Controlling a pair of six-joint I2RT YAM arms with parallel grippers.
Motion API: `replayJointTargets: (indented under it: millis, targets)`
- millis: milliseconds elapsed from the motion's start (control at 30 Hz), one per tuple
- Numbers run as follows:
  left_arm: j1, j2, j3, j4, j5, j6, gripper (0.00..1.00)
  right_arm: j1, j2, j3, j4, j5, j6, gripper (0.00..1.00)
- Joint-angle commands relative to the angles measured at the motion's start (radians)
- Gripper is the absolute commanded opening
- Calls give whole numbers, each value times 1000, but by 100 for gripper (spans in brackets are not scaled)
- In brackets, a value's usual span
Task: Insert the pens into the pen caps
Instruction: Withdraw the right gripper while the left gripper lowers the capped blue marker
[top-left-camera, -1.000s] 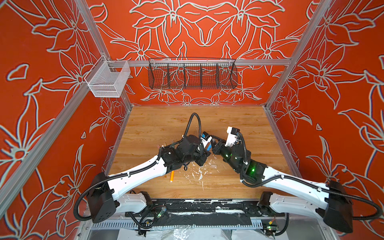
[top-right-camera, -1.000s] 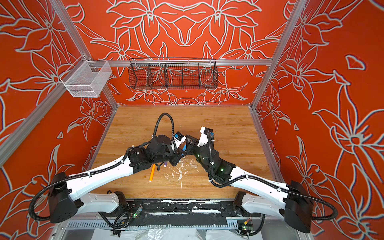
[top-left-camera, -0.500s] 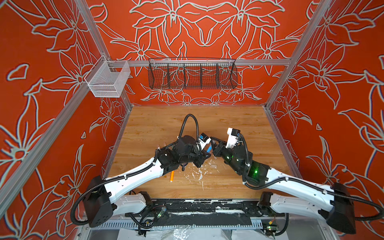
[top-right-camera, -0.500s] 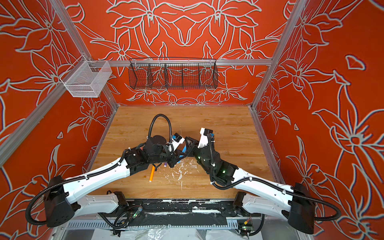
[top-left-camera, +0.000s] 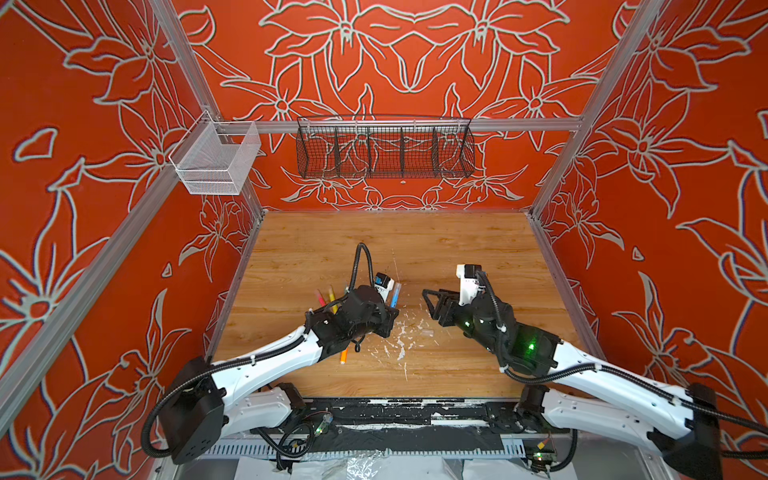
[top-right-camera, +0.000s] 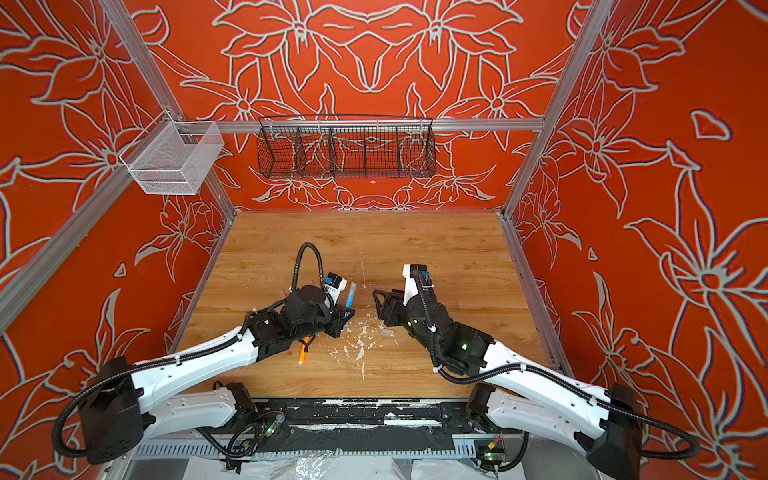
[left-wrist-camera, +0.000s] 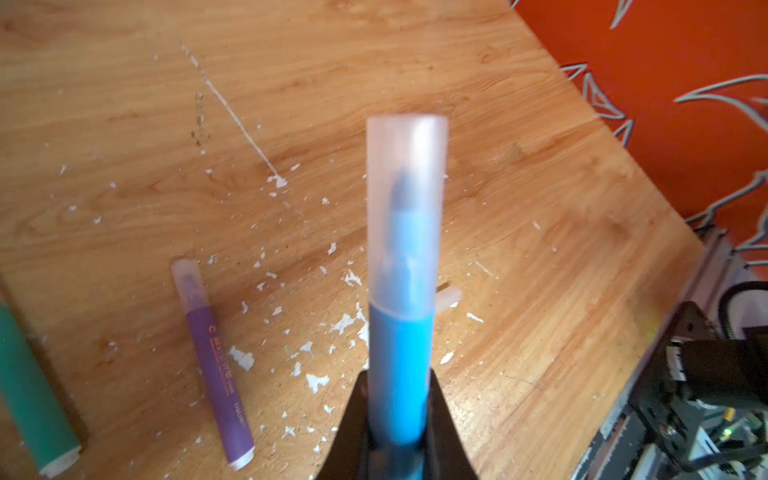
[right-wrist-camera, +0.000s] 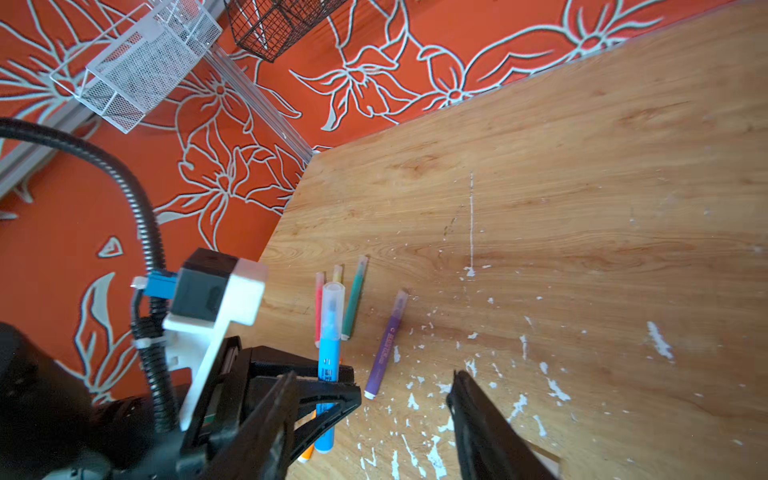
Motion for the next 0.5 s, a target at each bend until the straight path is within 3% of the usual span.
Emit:
replayJointTargets:
  millis: [0, 267, 467]
  targets:
    - [0, 109, 58, -72, -52, -65, 0, -21, -47, 21, -135, 58, -4, 64]
    - [0, 394, 250, -221, -143, -136, 0, -152, -178, -75, -297, 128, 6, 70]
    - [0, 529, 361, -354, -222, -178, 0, -235, -172, -132, -290, 70, 7, 72]
